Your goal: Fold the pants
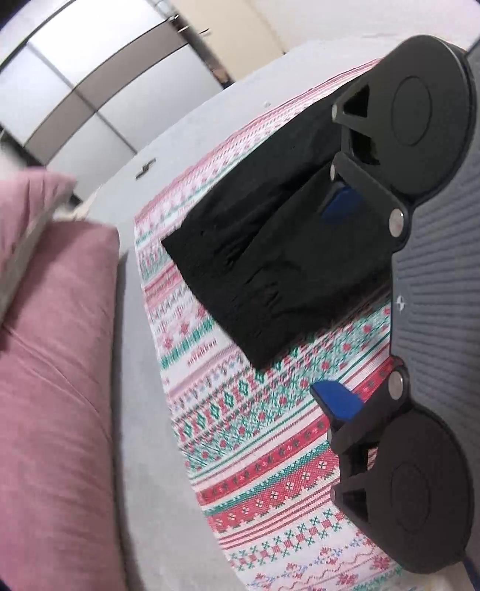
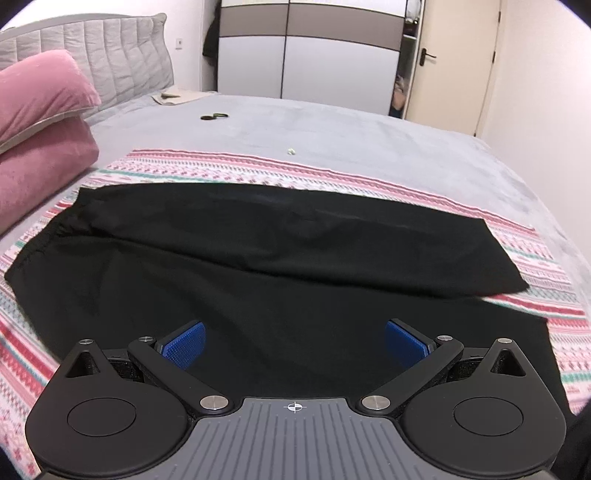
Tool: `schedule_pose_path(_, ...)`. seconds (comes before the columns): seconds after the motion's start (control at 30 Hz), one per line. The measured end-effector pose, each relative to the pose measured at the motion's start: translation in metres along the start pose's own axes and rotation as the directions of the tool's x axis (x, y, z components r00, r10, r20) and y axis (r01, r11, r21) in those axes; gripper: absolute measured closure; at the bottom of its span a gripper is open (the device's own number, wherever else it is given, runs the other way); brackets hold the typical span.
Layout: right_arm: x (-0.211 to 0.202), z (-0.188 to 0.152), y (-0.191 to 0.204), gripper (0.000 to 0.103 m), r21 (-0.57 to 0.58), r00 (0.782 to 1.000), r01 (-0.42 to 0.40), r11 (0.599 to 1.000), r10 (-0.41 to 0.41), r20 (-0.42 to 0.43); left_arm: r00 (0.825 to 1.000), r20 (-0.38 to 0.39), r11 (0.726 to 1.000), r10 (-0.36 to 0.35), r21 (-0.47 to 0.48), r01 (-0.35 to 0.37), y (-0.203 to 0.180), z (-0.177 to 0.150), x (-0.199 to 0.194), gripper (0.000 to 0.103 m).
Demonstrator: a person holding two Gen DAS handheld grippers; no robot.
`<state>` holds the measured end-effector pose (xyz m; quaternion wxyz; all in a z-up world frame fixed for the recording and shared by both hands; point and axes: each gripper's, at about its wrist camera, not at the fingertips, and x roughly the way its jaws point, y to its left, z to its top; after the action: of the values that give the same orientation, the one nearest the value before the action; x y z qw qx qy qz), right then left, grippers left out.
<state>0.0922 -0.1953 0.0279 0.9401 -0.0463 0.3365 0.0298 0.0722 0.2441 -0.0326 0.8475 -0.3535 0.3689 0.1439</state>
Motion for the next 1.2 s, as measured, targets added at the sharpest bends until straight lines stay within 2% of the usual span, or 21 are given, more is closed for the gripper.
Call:
schedule_pose_path(0.07, 0.016, -0.015, -0.004, 0.0, 0.055, 0.998, -0.047, 0.997, 0.049, -0.031, 1.0, -0.014, 0.999, -0.009, -0.037, 0.009, 0.004, 0.005, 0.014, 0.001)
schedule_pose_path(0.17, 0.04, -0.028, -0.006, 0.0, 0.087, 0.983, -0.069, 0.994, 0.083, -0.166, 0.999, -0.033, 0.996, -0.023, -0.088, 0.02, 0.007, 0.008, 0.03, 0.003)
schedule_pose_path(0.3, 0.033, -0.029, -0.011, 0.0, 0.044, 0.991, -0.035, 0.998, 0.04, -0.126, 1.0, -0.017, 0.993, 0.001, -0.12, -0.003, 0.009, 0.011, 0.05, 0.007)
schedule_pose_path(0.4, 0.034, -0.034, -0.019, 0.0, 0.071, 0.989, -0.033, 0.997, 0.043, -0.142, 1.0, 0.006, 0.986, -0.021, -0.167, 0.022, 0.012, 0.012, 0.057, 0.026)
schedule_pose_path(0.43, 0.034, -0.035, -0.019, 0.0, 0.072, 0.988, -0.035, 0.997, 0.046, -0.149, 1.0, 0.01, 0.986, -0.014, -0.166, 0.016, 0.011, 0.012, 0.058, 0.035)
schedule_pose_path(0.47, 0.034, -0.036, -0.018, 0.0, 0.066, 0.987, -0.039, 0.997, 0.049, -0.151, 1.0, 0.016, 0.989, 0.003, -0.148, -0.001, 0.01, 0.012, 0.059, 0.053)
schedule_pose_path(0.53, 0.033, -0.038, -0.014, 0.0, 0.046, 0.987, -0.053, 0.998, 0.059, -0.151, 1.0, 0.021, 0.993, 0.02, -0.12, -0.017, 0.008, 0.012, 0.058, 0.069)
schedule_pose_path(0.6, 0.033, -0.038, -0.009, 0.0, 0.027, 0.986, -0.066, 0.997, 0.069, -0.153, 0.999, 0.042, 0.992, 0.001, -0.122, 0.004, 0.01, 0.013, 0.05, 0.07)
schedule_pose_path(0.73, 0.034, -0.042, -0.001, 0.0, -0.005, 0.982, -0.081, 0.997, 0.078, -0.174, 0.995, 0.097, 0.998, 0.002, -0.069, 0.005, 0.009, 0.016, 0.023, 0.071)
schedule_pose_path(0.83, 0.033, -0.045, 0.001, 0.0, -0.027, 0.976, -0.111, 0.993, 0.104, -0.191, 0.991, 0.131, 0.999, 0.036, -0.036, -0.032, 0.014, 0.018, 0.007, 0.071)
schedule_pose_path(0.93, 0.031, -0.053, 0.01, 0.0, -0.108, 0.966, -0.159, 0.981, 0.132, -0.222, 0.985, 0.158, 0.997, 0.071, -0.028, -0.067, 0.028, 0.02, -0.003, 0.071)
schedule_pose_path(1.0, 0.03, -0.058, 0.018, 0.0, -0.169, 0.96, -0.184, 0.968, 0.14, -0.243, 0.98, 0.163, 0.994, 0.111, -0.016, -0.11, 0.037, 0.021, -0.007, 0.071)
schedule_pose_path(1.1, 0.033, -0.059, 0.02, 0.0, -0.174, 0.953, -0.201, 0.964, 0.151, -0.264, 0.976, 0.156, 0.988, 0.151, 0.004, -0.154, 0.044, 0.021, -0.004, 0.071)
schedule_pose_path(1.2, 0.037, -0.056, 0.014, 0.0, -0.148, 0.95, -0.201, 0.968, 0.156, -0.269, 0.983, 0.112, 0.989, 0.148, -0.01, -0.148, 0.054, 0.021, -0.001, 0.069)
